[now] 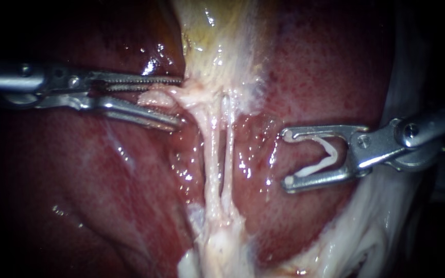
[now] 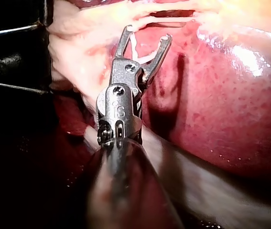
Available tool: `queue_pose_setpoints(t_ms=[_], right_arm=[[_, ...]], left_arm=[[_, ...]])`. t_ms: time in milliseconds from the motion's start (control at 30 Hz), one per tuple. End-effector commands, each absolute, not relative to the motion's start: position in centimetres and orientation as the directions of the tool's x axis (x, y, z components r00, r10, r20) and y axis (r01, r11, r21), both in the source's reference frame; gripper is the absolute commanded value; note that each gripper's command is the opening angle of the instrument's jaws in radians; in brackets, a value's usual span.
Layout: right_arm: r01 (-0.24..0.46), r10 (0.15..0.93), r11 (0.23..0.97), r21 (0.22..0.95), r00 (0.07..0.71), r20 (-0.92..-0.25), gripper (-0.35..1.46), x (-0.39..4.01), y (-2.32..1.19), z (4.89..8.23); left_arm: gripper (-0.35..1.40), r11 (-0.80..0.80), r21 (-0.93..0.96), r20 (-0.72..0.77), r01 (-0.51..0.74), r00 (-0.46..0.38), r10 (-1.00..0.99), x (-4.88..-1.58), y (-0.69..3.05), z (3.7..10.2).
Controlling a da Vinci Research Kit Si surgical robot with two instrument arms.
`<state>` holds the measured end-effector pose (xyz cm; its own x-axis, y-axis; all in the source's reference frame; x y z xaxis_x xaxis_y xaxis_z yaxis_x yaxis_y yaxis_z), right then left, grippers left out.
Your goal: Grabbing gallbladder
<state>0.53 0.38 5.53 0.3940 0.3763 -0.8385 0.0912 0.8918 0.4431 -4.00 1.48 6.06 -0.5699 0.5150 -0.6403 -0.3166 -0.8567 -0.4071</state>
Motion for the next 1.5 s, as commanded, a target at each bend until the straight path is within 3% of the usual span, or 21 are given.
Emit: queue_pose_setpoints(t_ms=[33, 200, 567, 1033, 1500], right_arm=[[0.091, 0.376, 0.892, 0.443, 0.394, -0.839, 0.48, 0.54, 0.38, 5.53], [0.091, 0.376, 0.892, 0.443, 0.394, -0.839, 0.48, 0.54, 0.38, 5.52], [0.091, 0.376, 0.892, 0.443, 0.394, -0.839, 0.48, 0.54, 0.38, 5.52], [0.091, 0.376, 0.892, 0.443, 0.394, -0.839, 0.48, 0.54, 0.38, 5.52], [0.092, 0.376, 0.892, 0.443, 0.394, -0.839, 0.48, 0.53, 0.38, 5.52]], left_arm=[[0.32, -0.857, -0.408, -0.64, -0.316, -0.57, 0.515, -3.98, 1.48, 6.05], [0.24, -0.856, -0.412, -0.64, -0.311, -0.57, 0.515, -3.96, 1.5, 6.03], [-0.35, -0.837, -0.438, -0.624, -0.329, -0.558, 0.546, -3.95, 1.56, 6.0], [-0.35, -0.803, -0.471, -0.586, -0.365, -0.551, 0.594, -3.87, 1.57, 5.76], [-0.35, -0.794, -0.448, -0.574, -0.41, -0.549, 0.607, -3.38, 1.88, 5.33]])
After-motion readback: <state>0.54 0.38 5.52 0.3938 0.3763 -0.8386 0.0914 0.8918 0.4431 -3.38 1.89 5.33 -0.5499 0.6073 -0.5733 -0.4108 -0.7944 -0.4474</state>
